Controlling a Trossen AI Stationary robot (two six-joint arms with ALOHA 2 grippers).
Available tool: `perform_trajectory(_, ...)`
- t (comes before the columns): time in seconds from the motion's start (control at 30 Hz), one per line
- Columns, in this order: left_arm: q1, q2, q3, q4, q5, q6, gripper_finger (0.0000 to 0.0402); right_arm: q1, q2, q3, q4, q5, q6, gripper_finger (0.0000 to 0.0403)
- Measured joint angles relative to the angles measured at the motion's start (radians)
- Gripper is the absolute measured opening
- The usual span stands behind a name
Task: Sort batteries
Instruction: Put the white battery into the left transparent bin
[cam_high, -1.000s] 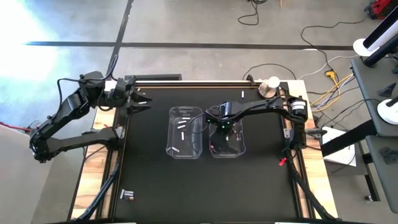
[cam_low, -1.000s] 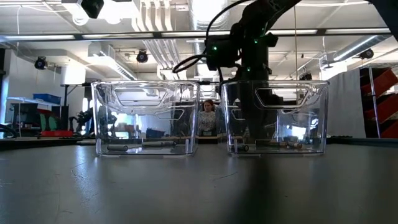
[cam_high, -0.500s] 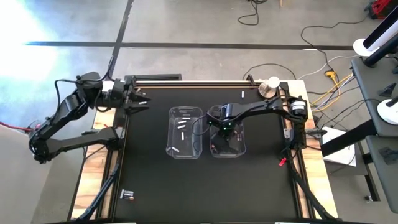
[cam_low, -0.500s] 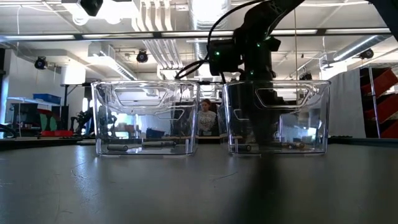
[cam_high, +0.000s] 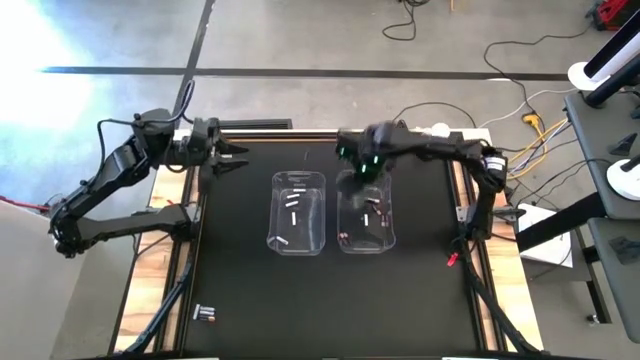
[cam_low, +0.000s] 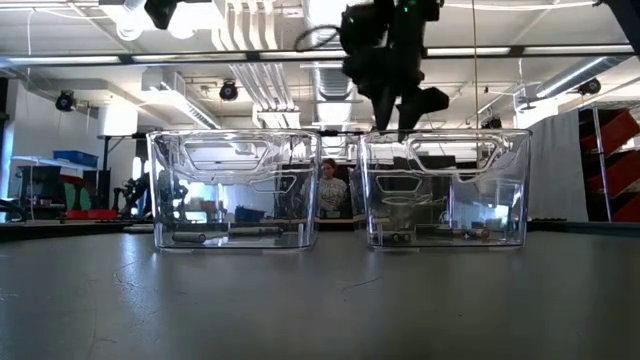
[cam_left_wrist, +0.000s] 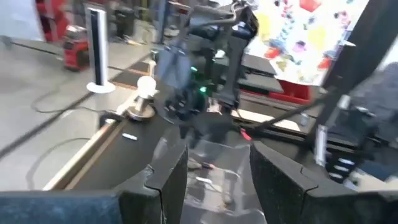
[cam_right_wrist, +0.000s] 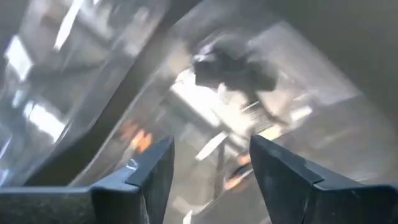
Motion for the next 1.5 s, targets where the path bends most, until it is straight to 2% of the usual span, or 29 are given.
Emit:
perform_trajectory(0.1, 0.003, 0.016, 0.016, 0.008, -0.067, 0.002, 0.0153, -0.139, 0.000, 0.009, 0.000, 0.044, -0.011, 0.0203)
perform_trajectory(0.23, 0.005, 0.041, 0.038, 0.051, -0.168, 0.001, 0.0153, -0.331, 0.016, -0.031, 0.030, 0.049, -0.059, 0.0187)
perform_trajectory(0.37, 0.016, 0.099, 0.075, 0.162, -0.178, -0.038, 0.0153, -0.470, 0.065, -0.065, 0.074, 0.052, -0.069, 0.0163)
perform_trajectory(0.5, 0.018, 0.181, 0.153, 0.305, -0.178, -0.071, 0.0153, -0.541, 0.123, -0.074, 0.126, 0.048, -0.071, 0.0159)
perform_trajectory(0.67, 0.045, 0.284, 0.285, 0.277, -0.180, -0.077, 0.0153, -0.569, 0.209, -0.075, 0.146, 0.045, -0.067, 0.0165)
perform_trajectory(0.8, 0.047, 0.304, 0.312, 0.293, -0.180, -0.070, 0.0153, -0.568, 0.268, -0.076, 0.147, 0.044, -0.066, 0.0159)
perform_trajectory(0.97, 0.066, 0.289, 0.269, 0.328, -0.188, -0.046, 0.0153, -0.579, 0.330, -0.076, 0.157, 0.044, -0.077, 0.0144)
perform_trajectory(1.23, 0.075, 0.277, 0.187, 0.341, -0.191, -0.056, 0.0153, -0.601, 0.345, -0.074, 0.170, 0.033, -0.076, 0.0117)
perform_trajectory(1.5, 0.078, 0.273, 0.176, 0.346, -0.214, -0.042, 0.0153, -0.602, 0.359, -0.097, 0.193, 0.030, -0.115, 0.0047)
